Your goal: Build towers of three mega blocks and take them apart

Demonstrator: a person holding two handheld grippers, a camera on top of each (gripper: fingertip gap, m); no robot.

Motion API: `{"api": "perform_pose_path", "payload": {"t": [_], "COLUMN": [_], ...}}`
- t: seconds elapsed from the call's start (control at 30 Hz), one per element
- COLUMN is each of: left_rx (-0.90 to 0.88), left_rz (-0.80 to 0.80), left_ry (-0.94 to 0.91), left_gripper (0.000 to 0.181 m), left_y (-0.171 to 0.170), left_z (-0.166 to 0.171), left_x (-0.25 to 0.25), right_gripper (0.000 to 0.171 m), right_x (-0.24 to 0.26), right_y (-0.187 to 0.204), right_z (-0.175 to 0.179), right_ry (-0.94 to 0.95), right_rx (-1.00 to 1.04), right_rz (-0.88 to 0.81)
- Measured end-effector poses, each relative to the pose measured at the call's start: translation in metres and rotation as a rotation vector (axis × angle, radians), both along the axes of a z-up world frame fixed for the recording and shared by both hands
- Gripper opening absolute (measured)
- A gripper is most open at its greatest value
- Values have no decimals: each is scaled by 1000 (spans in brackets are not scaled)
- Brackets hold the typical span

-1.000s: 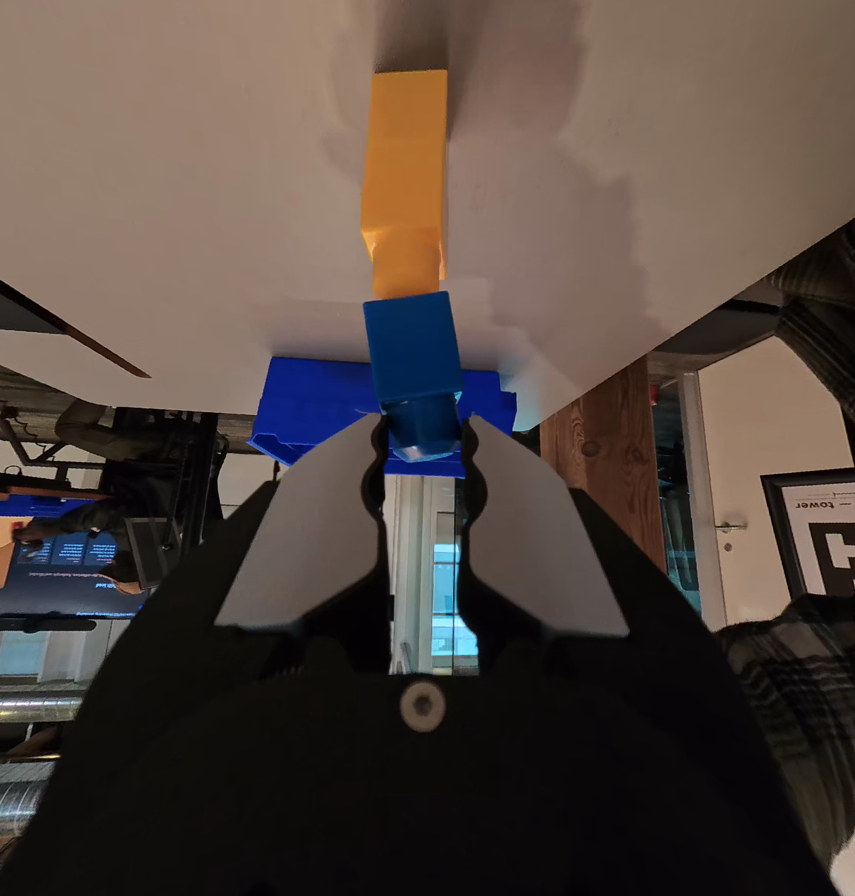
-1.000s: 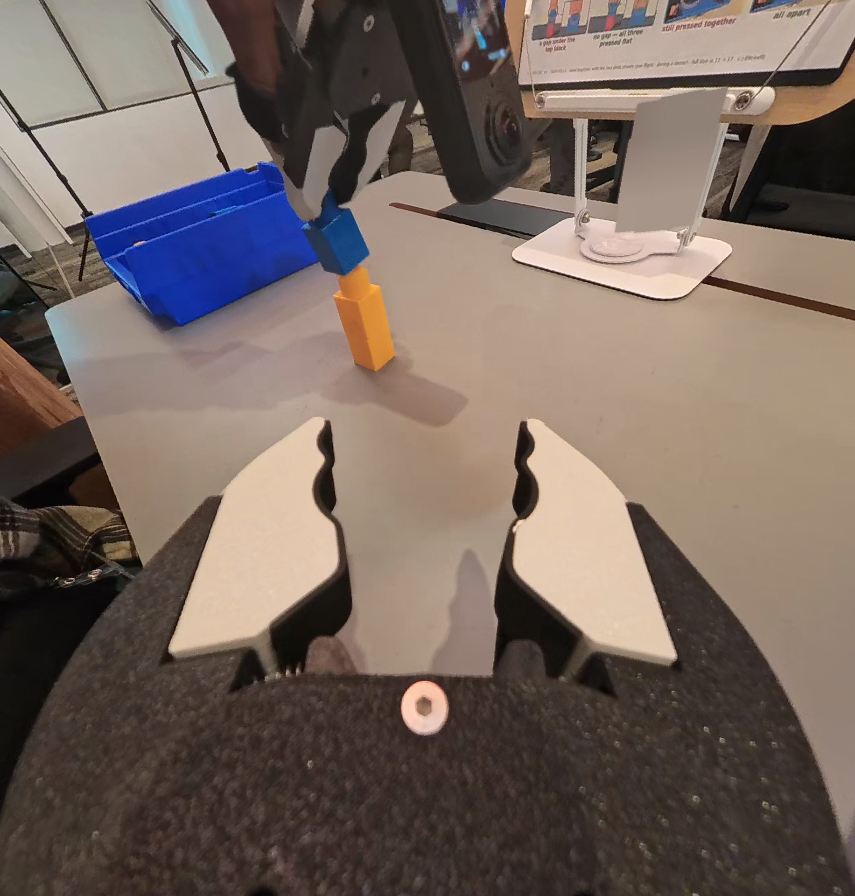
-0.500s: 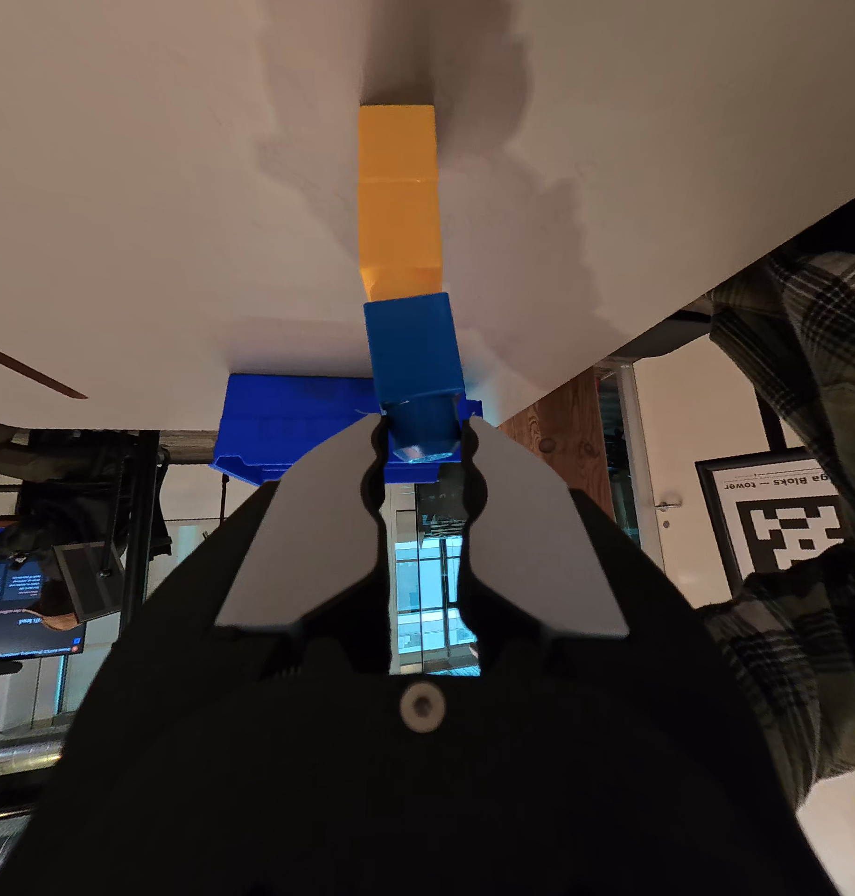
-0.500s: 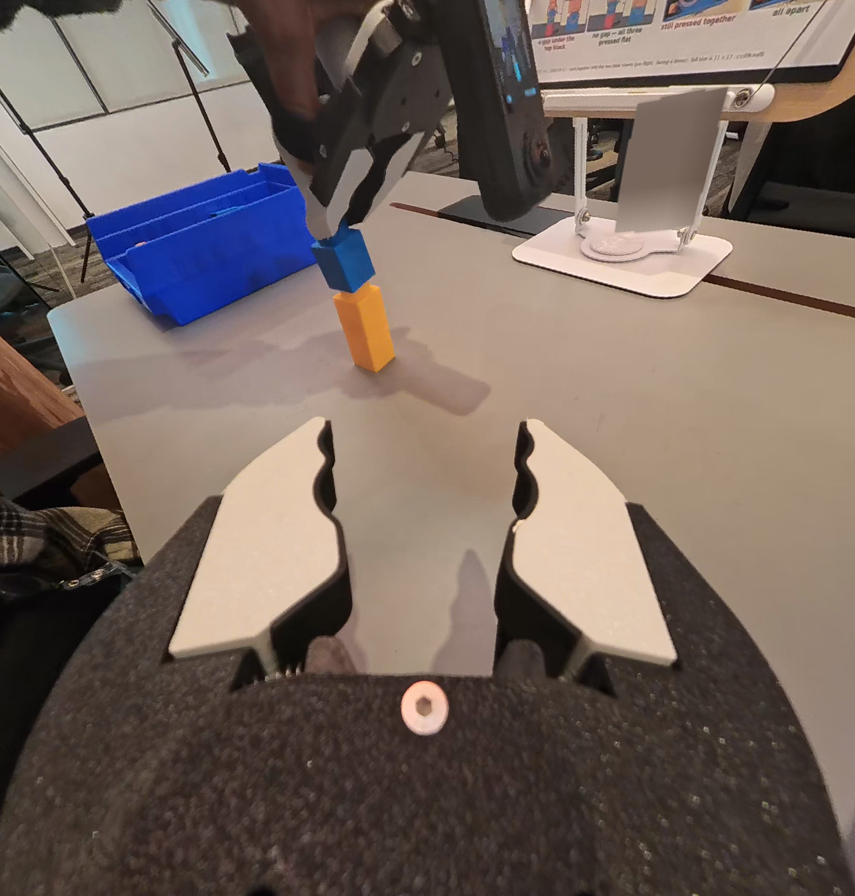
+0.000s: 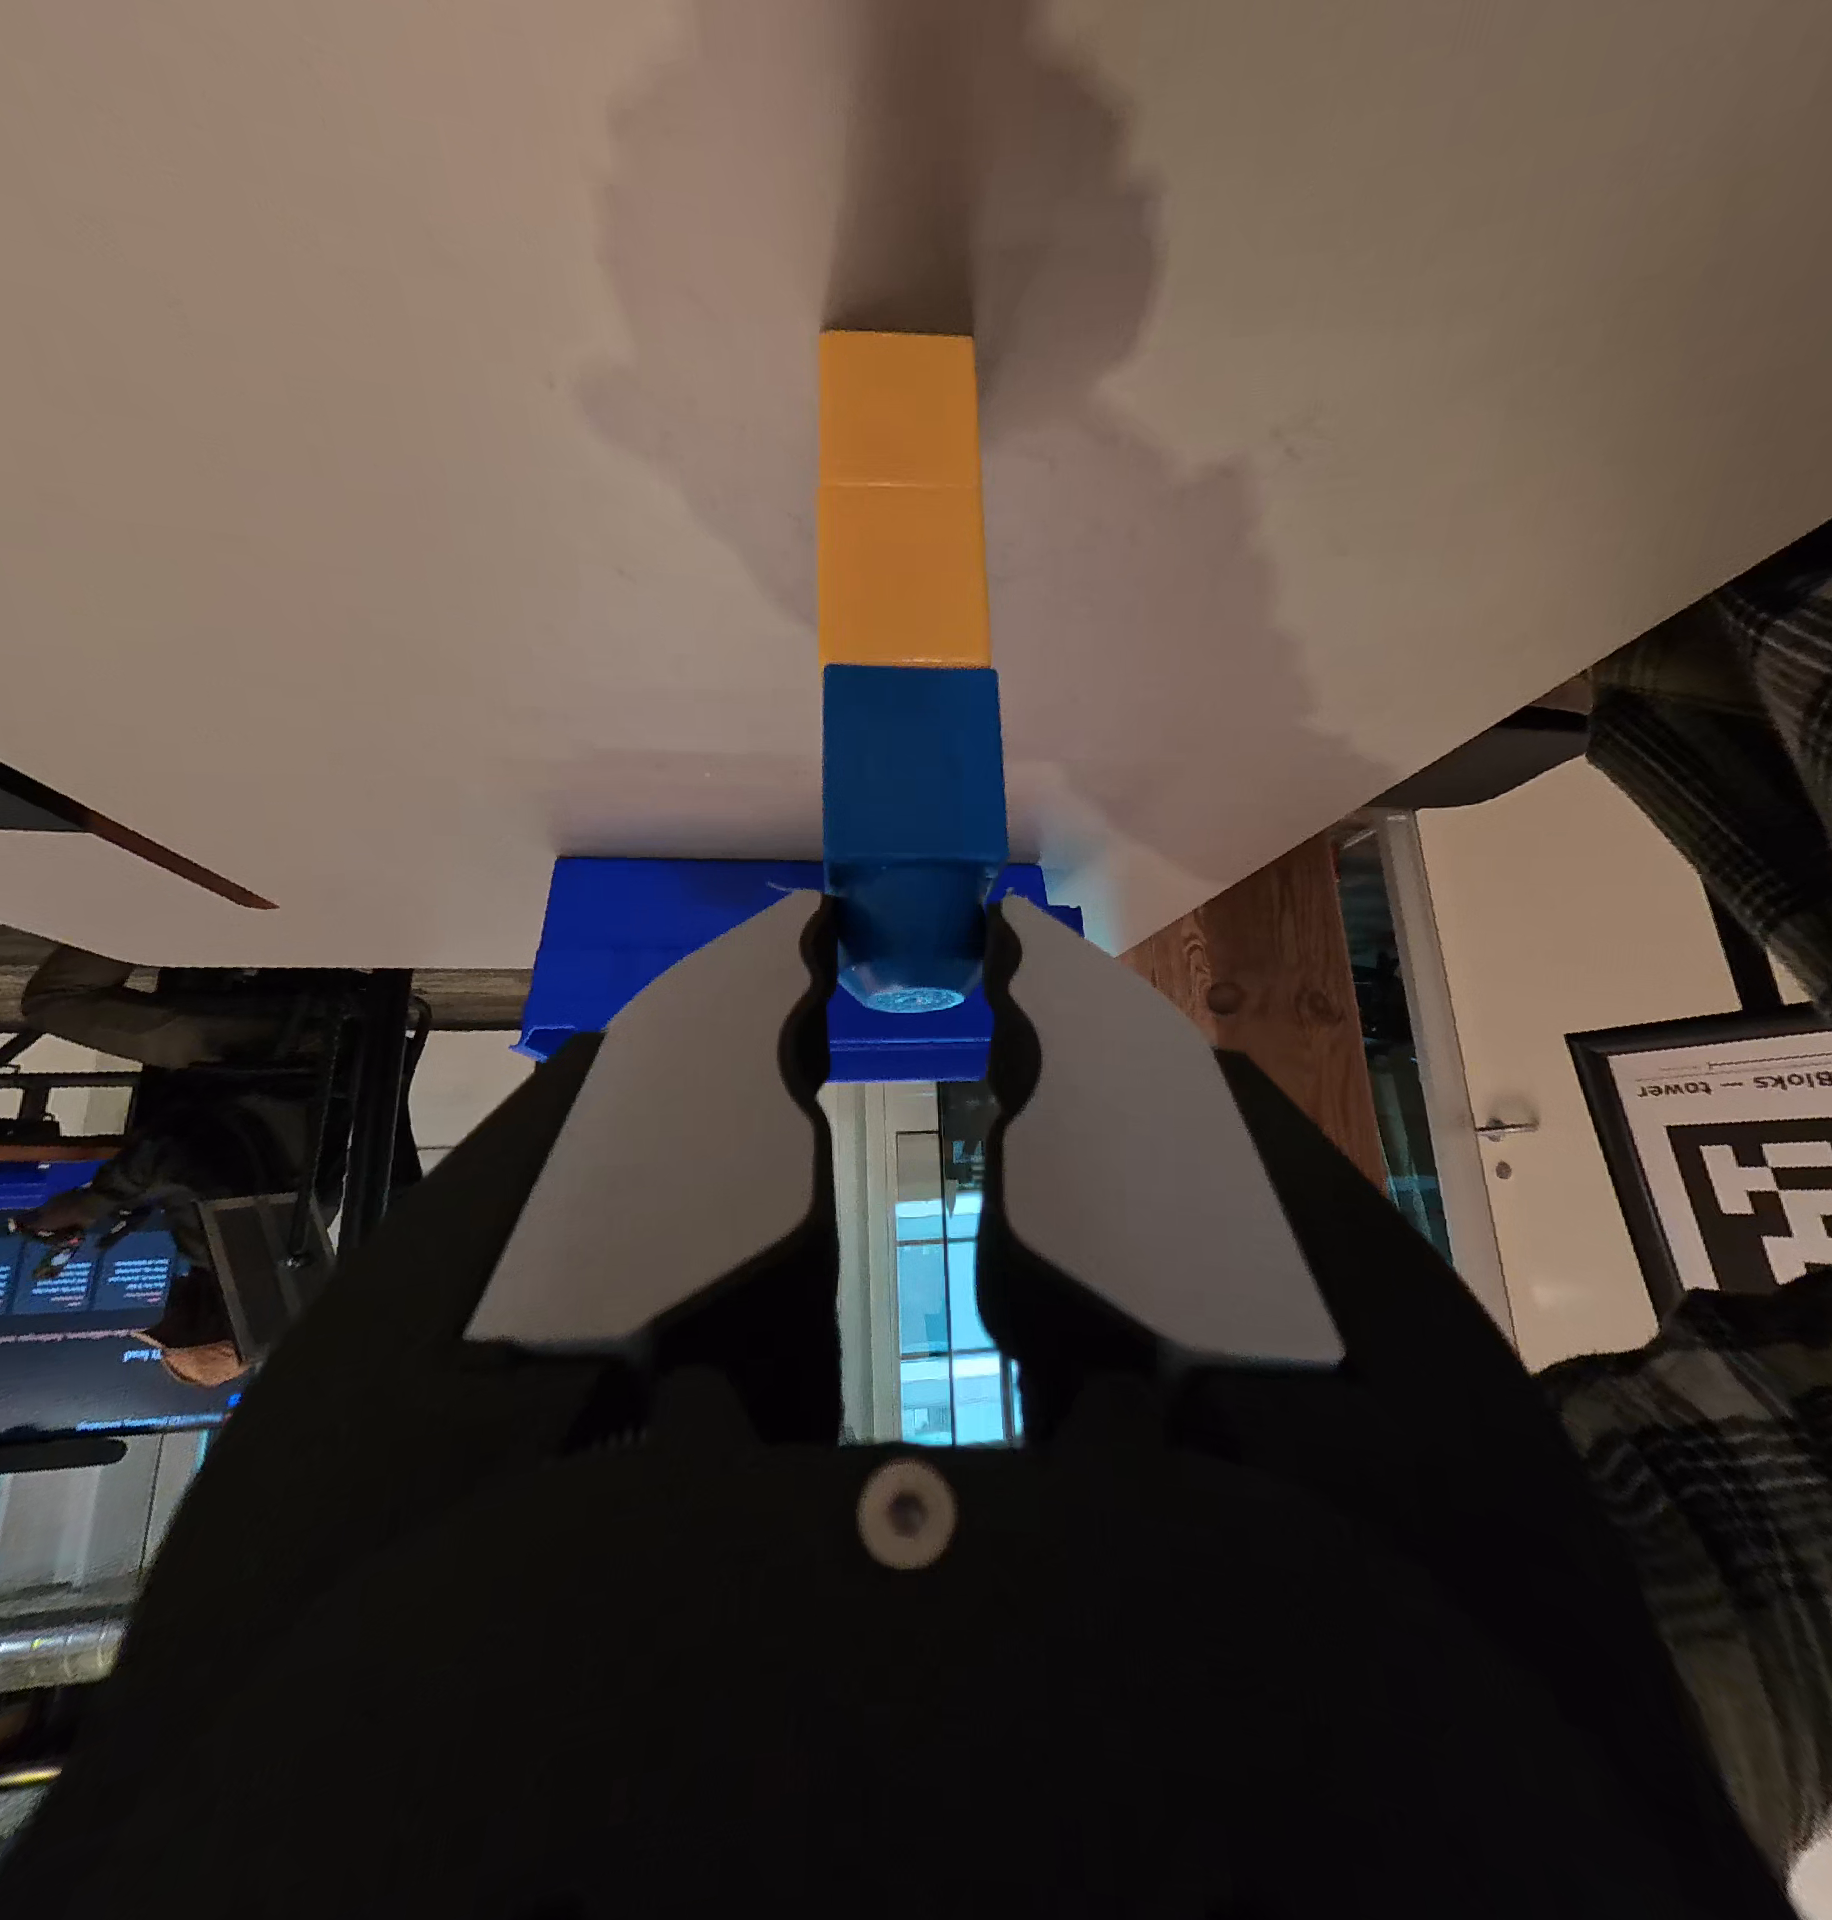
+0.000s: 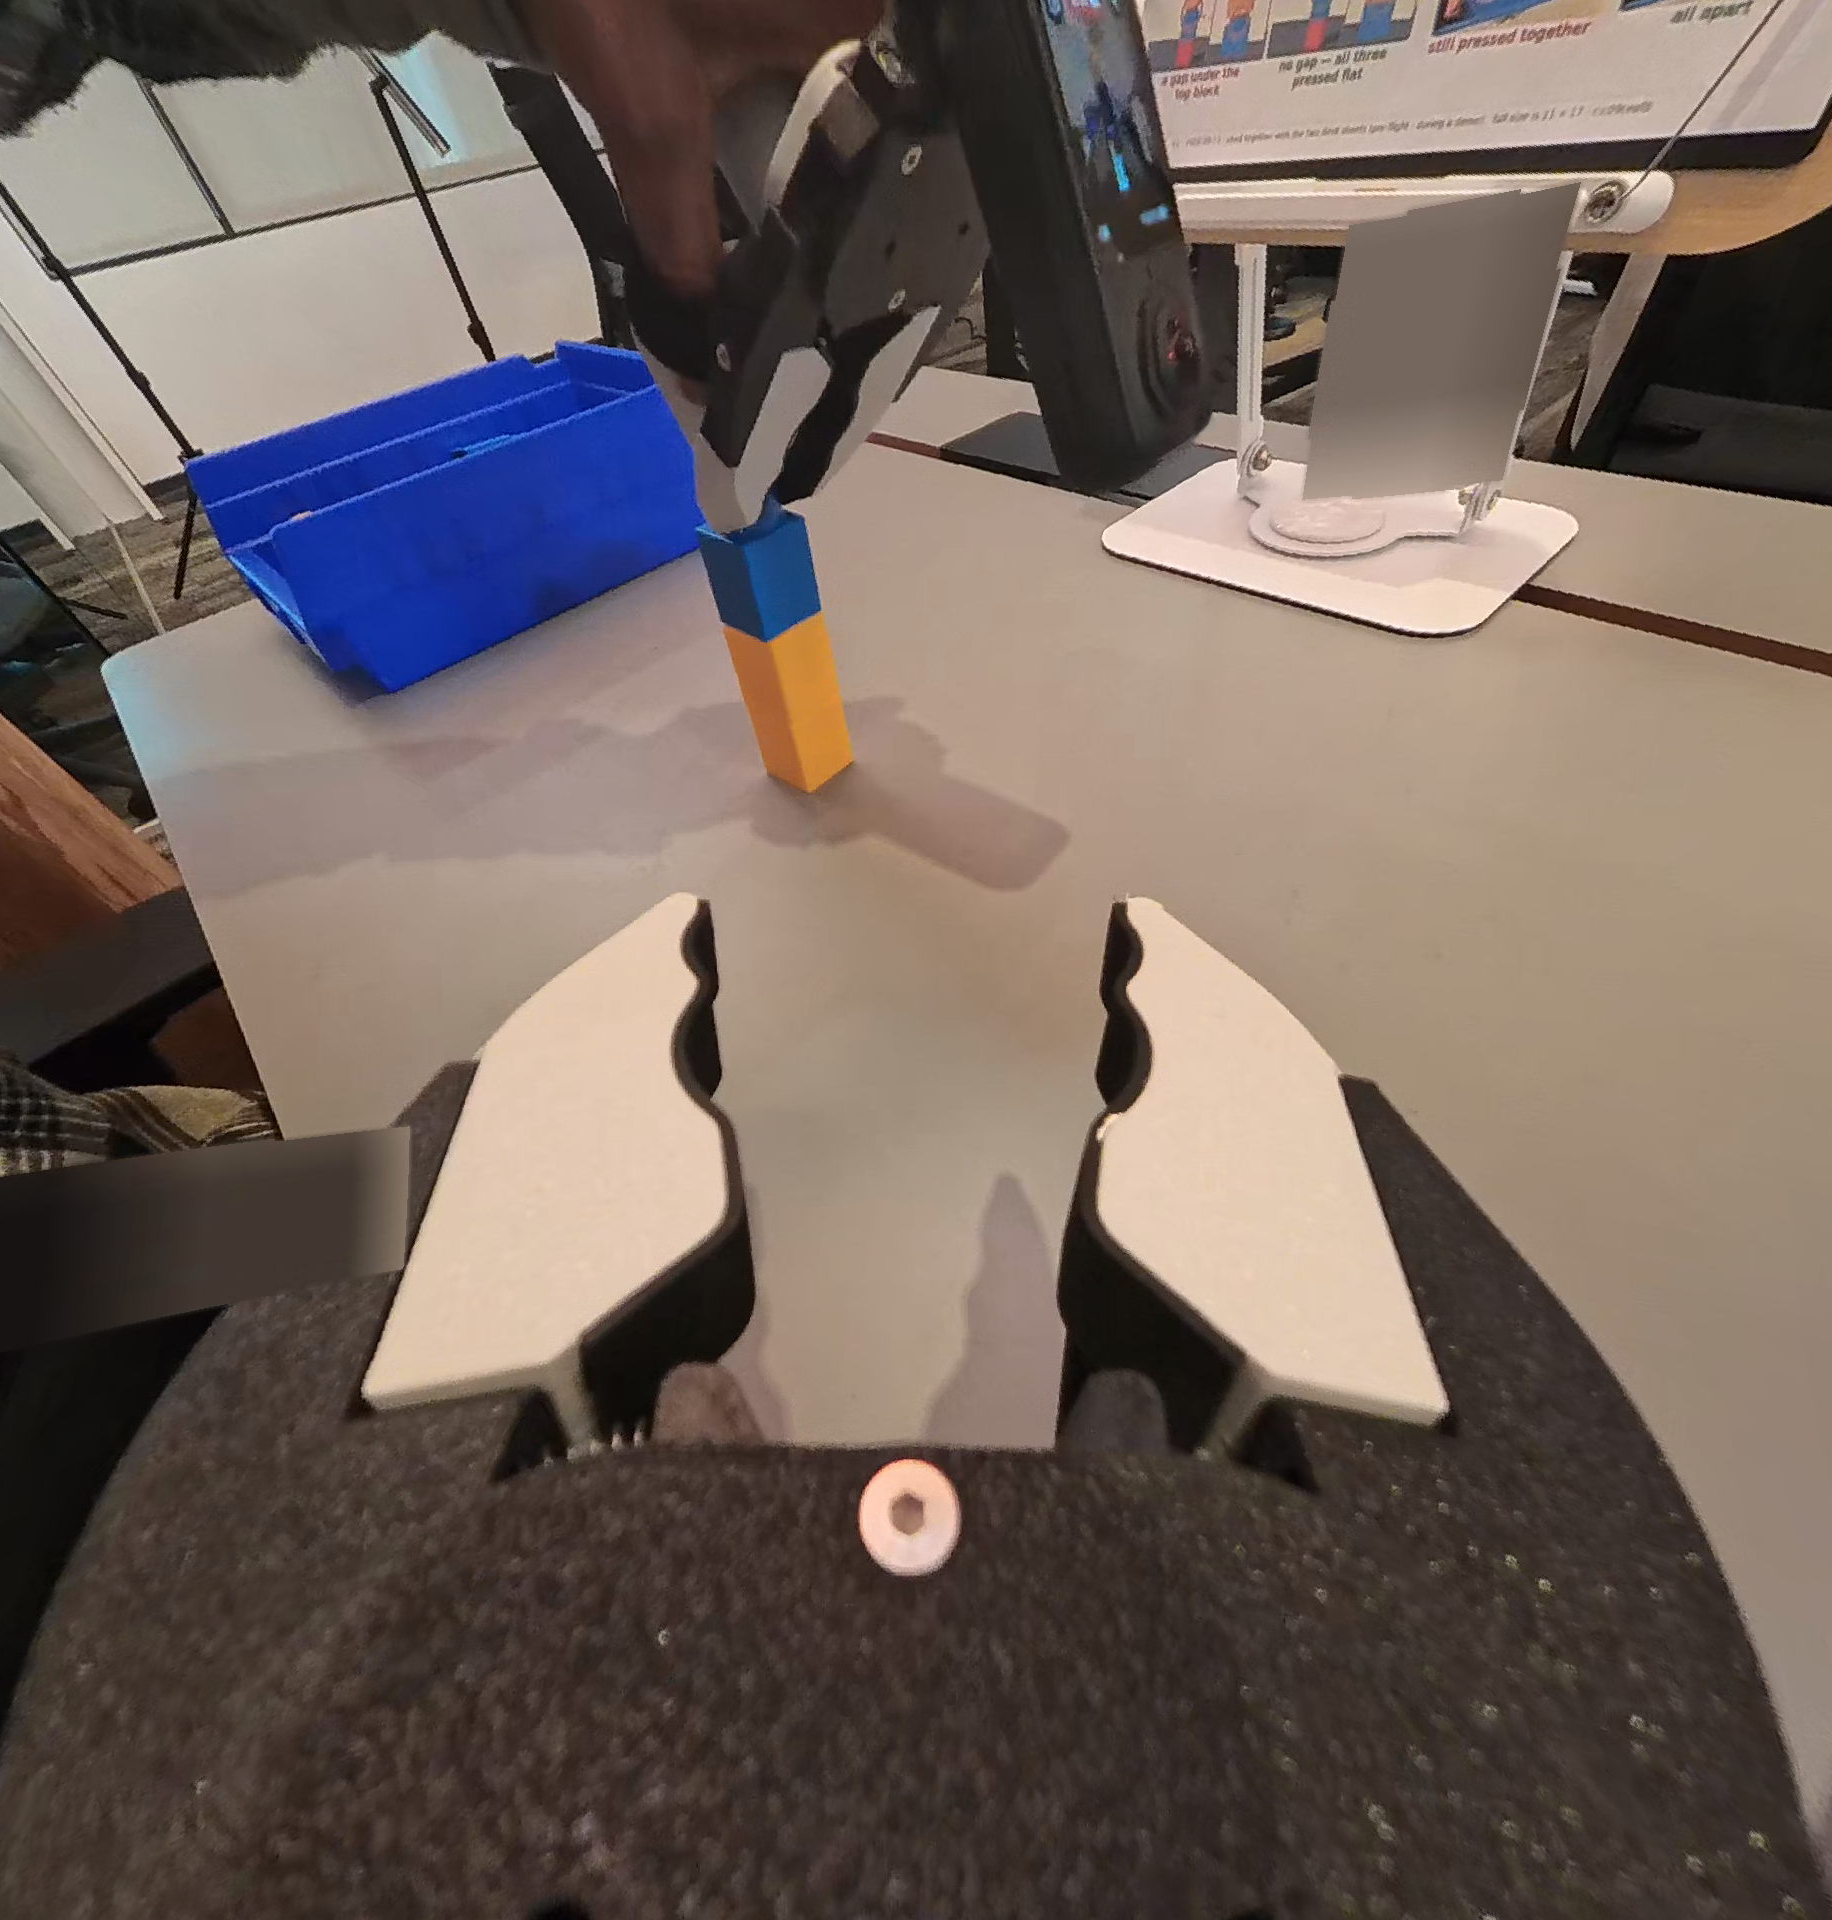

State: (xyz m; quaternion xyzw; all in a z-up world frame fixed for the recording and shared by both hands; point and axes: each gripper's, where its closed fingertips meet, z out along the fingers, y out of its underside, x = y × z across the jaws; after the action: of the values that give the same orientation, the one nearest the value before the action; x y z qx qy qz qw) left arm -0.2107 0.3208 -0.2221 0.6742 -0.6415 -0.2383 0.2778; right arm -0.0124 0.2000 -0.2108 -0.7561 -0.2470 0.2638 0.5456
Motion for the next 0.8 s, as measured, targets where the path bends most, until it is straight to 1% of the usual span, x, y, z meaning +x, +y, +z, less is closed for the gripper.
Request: {"api": "perform_pose_path", "payload": {"t": [0.17, 0.3, 0.53, 0.67, 0.8], "left_rx": [2, 25, -13, -21, -8], "left_rz": [11, 11, -5, 14, 39], "left_ry": [-80, -174, -200, -250, -350], "left_gripper": [25, 26, 35, 43, 60], "left_y": [1, 6, 1, 0, 2], "left_z": [0, -2, -1, -1, 4], "left_x": [1, 14, 11, 7, 6], "right_gripper": [70, 72, 72, 73, 74], "right_x": [0, -6, -3, -5, -7], "right_y": [1, 0, -2, -3, -4], "right_z": [2, 1, 7, 7, 6], "right_ry": [9, 0, 9, 4, 0], "right_rx": [3, 0, 20, 21, 18], "right_rz": [-1, 13, 0, 9, 12]}}
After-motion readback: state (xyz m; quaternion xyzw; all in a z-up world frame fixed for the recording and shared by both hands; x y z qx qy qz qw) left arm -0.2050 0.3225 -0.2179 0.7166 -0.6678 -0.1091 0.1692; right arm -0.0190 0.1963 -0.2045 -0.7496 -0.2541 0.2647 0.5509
